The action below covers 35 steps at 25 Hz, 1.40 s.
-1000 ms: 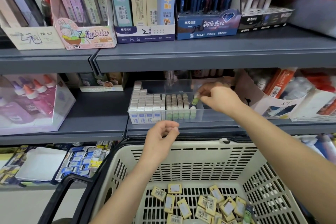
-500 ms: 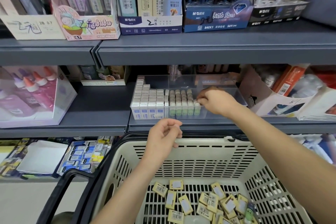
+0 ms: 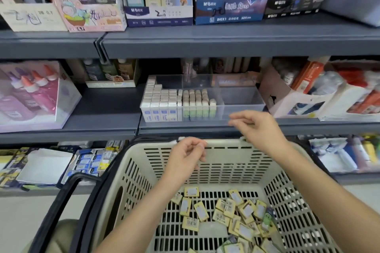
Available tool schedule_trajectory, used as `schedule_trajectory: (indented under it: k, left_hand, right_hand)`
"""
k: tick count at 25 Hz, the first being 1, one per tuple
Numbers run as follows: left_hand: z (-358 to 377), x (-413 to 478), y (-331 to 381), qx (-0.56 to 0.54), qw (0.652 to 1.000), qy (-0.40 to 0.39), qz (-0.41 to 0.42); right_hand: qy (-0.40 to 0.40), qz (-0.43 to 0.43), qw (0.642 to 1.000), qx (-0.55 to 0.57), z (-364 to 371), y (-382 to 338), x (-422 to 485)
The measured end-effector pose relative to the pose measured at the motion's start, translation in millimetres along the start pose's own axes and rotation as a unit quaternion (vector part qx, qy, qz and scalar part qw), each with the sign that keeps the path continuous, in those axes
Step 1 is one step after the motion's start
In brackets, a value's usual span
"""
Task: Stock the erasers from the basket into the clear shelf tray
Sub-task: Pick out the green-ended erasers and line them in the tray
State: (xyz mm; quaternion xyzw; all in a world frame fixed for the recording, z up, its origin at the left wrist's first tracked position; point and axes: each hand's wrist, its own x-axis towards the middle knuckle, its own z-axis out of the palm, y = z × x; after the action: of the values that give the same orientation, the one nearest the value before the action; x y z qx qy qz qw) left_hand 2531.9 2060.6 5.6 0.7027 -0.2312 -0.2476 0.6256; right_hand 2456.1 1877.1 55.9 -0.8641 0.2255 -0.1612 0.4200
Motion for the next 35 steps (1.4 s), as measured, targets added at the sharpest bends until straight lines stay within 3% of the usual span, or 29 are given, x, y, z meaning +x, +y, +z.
schedule_trajectory:
  k: [2,7,9,12,18,25,28,30,33,35]
  left_hand:
    - [7.5,-8.7,-15.2,0.024,0.999,-0.017,-0.036]
    - [25.5,-26.7,-57.0,0.140,0.974,-0.122,-0.131]
    - [27.0,-31.8,-70.4,0.153,0.965,-0.144,-0.158]
    - [24.7,-37.1,-85.3,0.166,0.954,-0.163,-0.187]
    - [23.3,-37.3,-98.3,0.205,0.939,-0.202,-0.187]
    - [26.3,-39.0,-107.4,0.222,0.931,-0.218,-0.194]
    - [28.6,-42.7,-111.1,0.267,0.921,-0.237,-0.159]
    - [32.3,-43.4,-111.8,0.322,0.905,-0.258,-0.106]
    - [32.8,-42.0,-112.4,0.370,0.903,-0.211,-0.054]
    - [28.0,-40.1,-116.2,0.379,0.902,-0.199,-0.061]
  right_hand:
    - [-0.036,0.034,0.999,0.019,12.6,17.8,-36.0]
    - [-0.136,0.176,0.973,-0.057,51.7,80.5,-72.2]
    - [-0.206,0.234,0.938,-0.153,54.7,104.9,-76.1]
    - [-0.310,0.253,0.854,-0.334,54.5,133.0,-88.7]
    - [-0.315,0.294,0.816,-0.387,59.9,148.7,-105.6]
    - [-0.306,0.261,0.866,-0.296,70.3,138.1,-108.1]
    - [-0.280,0.280,0.916,-0.065,77.8,118.0,-103.5]
    - [-0.287,0.283,0.913,0.057,82.7,104.3,-102.0]
    - [-0.292,0.303,0.891,0.173,84.0,100.9,-103.1]
    - [-0.298,0.302,0.891,0.160,83.0,107.7,-105.5]
